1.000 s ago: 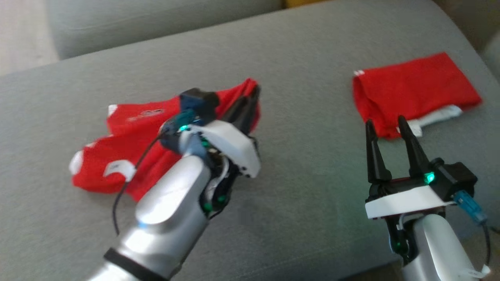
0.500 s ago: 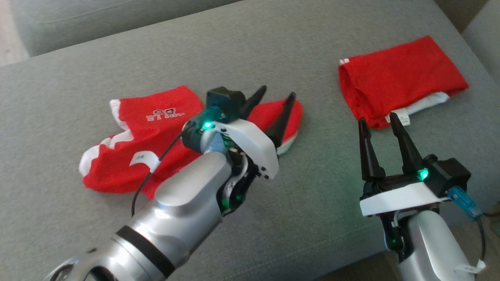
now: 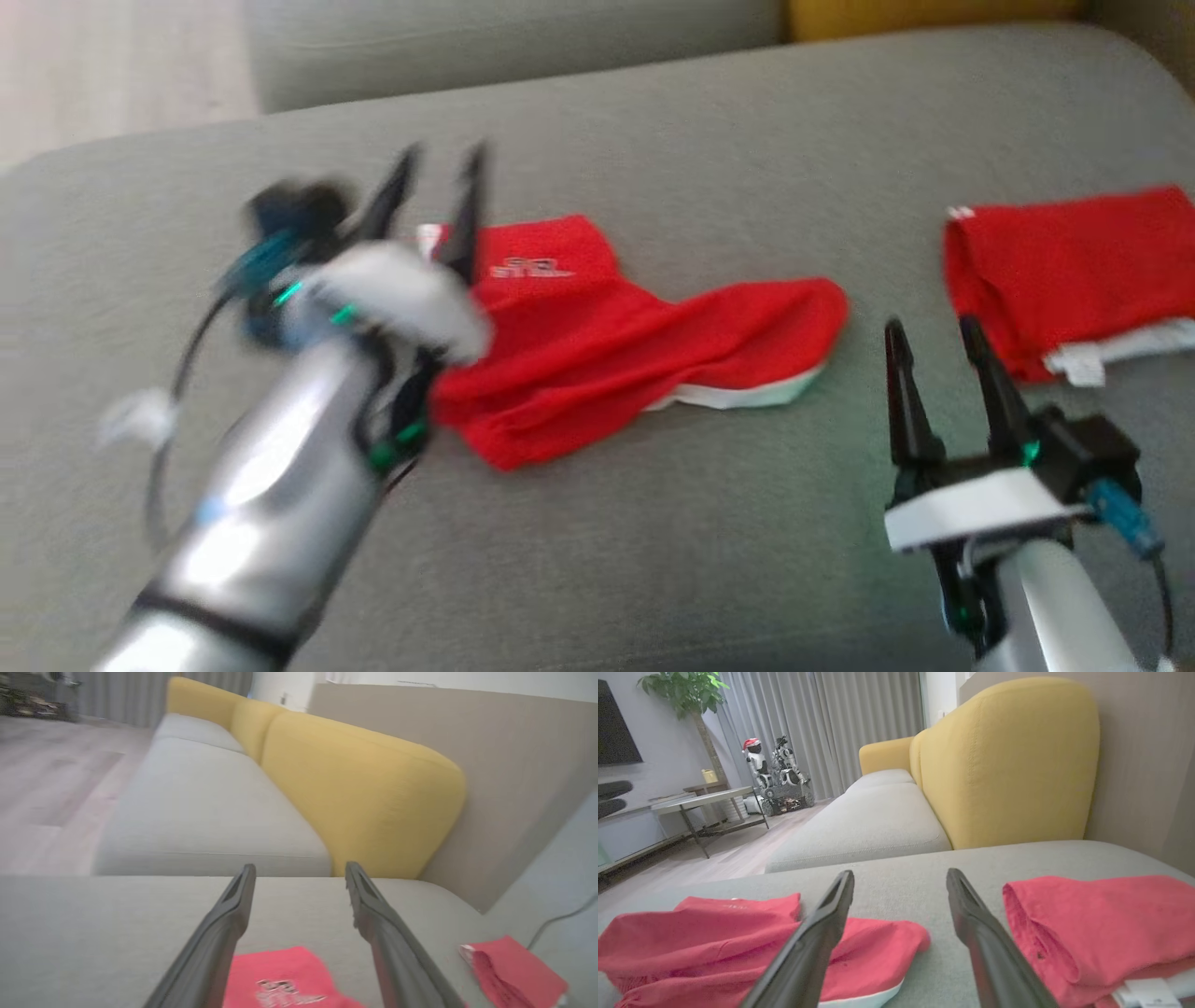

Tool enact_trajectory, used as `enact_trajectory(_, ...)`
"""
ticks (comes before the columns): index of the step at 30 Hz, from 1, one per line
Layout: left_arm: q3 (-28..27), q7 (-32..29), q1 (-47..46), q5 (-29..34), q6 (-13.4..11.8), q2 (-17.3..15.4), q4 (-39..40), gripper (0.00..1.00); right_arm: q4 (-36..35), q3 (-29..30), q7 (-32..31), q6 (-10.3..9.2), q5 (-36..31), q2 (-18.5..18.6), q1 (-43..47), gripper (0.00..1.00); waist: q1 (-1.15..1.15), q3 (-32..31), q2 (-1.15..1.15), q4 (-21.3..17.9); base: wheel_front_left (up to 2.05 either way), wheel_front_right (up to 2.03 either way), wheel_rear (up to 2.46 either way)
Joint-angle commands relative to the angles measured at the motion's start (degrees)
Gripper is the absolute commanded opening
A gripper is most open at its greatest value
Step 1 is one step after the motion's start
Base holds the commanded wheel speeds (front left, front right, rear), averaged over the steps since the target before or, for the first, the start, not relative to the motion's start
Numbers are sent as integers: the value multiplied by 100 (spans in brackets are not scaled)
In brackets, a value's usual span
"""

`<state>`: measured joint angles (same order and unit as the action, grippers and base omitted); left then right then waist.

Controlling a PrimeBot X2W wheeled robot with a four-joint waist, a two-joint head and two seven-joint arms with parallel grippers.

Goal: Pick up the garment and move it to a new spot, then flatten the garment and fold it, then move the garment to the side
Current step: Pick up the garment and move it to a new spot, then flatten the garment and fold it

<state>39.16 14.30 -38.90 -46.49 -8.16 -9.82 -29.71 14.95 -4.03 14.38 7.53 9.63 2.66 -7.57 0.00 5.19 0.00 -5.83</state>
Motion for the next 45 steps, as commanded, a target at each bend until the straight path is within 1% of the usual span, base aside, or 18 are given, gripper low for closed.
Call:
enact_trajectory(1, -532, 69, 315, 190, -3, -332, 390, 100, -112, -92, 62, -4, -45, 21, 48, 100, 0, -227, 0, 388, 0, 0, 0)
enact_trajectory(2, -532, 69, 315, 190, -3, -332, 390, 100, -112, -92, 62, -4, -45, 21, 48, 100, 0, -227, 0, 388, 0, 0, 0)
enact_trajectory(4, -935, 69, 813, 306, 24, -508, 676, 100, -82, -92, 62, -4, -52, 21, 130, 100, 0, -281, 0, 499, 0, 0, 0)
enact_trajectory(6, -1277, 69, 1326, 410, 55, -606, 942, 100, -69, -52, 62, -4, -48, 21, 209, 100, 0, -334, 0, 602, 0, 0, 0)
enact_trajectory(9, -1670, 69, 2083, 531, 153, -610, 1296, 100, -35, -24, 62, -4, -33, 21, 304, 100, 0, -398, 0, 687, 0, 0, 0)
enact_trajectory(13, -2065, 69, 2841, 629, 266, -375, 1553, 100, -5, -21, 62, -4, -16, 21, 365, 100, 0, -448, 0, 730, 0, 0, 0)
enact_trajectory(18, -2224, 69, 3134, 890, 435, -11, 1563, 100, 17, -55, 39, -4, -20, 21, 351, 100, 0, -491, 0, 699, 0, 0, 0)
enact_trajectory(21, -2190, 70, 3142, 1004, 564, 132, 1443, 100, 8, -87, 16, -4, -40, 21, 321, 100, 0, -489, 0, 630, 0, 0, 0)
enact_trajectory(23, -2065, 56, 3138, 1035, 672, 191, 1294, 100, 2, -103, 7, -4, -48, 21, 305, 100, 0, -482, 0, 570, 0, 0, 0)
enact_trajectory(27, -1612, -347, 3140, 992, 1049, 273, 996, 100, -5, -125, -2, -4, -44, 21, 281, 100, 0, -433, 0, 452, 0, 0, 0)
enact_trajectory(31, -1331, -546, 3067, 1054, 1195, 296, 786, 100, -11, -143, -5, -4, -49, 21, 247, 100, 0, -337, 0, 340, 0, 0, 0)
enact_trajectory(37, -1107, -694, 2851, 1162, 1243, 329, 370, 100, -22, -174, 0, -4, -70, 21, 171, 100, 0, -166, 0, 151, 0, 0, 0)
enact_trajectory(45, -992, -599, 2453, 1384, 1155, 347, -202, 100, -42, -185, 9, -4, -96, 21, 100, 100, 0, 6, 0, -68, 0, 0, 0)
